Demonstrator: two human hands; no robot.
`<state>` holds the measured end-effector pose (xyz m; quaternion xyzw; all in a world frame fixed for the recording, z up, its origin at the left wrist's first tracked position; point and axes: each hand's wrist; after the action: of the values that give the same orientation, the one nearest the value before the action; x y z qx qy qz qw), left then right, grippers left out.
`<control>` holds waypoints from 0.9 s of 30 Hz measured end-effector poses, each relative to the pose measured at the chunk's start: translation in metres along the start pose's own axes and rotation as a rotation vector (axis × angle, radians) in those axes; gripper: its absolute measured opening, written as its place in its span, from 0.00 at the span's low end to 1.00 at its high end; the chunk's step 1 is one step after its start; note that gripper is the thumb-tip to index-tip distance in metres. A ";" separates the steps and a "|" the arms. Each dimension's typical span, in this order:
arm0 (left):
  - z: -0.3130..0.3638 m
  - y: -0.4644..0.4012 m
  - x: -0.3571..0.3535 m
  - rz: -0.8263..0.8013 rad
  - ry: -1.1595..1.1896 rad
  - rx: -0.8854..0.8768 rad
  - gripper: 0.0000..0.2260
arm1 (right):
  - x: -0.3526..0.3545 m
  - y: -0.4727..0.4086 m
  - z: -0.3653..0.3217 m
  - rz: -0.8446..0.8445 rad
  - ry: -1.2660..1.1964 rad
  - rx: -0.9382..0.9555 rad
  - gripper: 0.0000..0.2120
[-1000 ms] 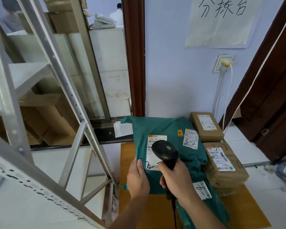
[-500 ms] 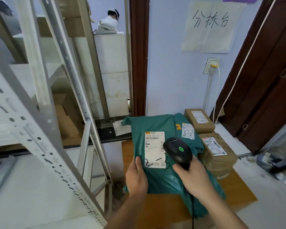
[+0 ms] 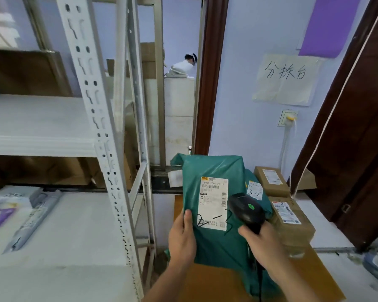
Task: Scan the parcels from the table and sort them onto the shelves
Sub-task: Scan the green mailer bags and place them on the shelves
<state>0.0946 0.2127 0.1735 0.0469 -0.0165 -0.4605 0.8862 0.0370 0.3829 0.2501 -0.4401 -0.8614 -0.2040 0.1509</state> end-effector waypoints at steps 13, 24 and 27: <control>0.027 0.120 -0.012 0.074 -0.013 -0.084 0.18 | 0.027 0.078 0.015 -0.158 0.010 0.208 0.09; 0.041 0.206 0.087 0.424 -0.026 -0.116 0.30 | -0.058 0.123 -0.041 -0.407 0.069 0.357 0.05; 0.048 0.224 0.120 0.464 -0.020 -0.120 0.21 | -0.089 0.132 -0.063 -0.441 0.092 0.364 0.04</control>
<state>0.3428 0.2390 0.2418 -0.0155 -0.0082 -0.2451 0.9693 0.2004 0.3604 0.2946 -0.1980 -0.9510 -0.0937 0.2181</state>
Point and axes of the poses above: each hand's wrist, its own y-axis away from the middle knuckle, its own x-axis out of the back of the hand, z = x × y, and after that the axes turned 15 degrees about -z, right-handed
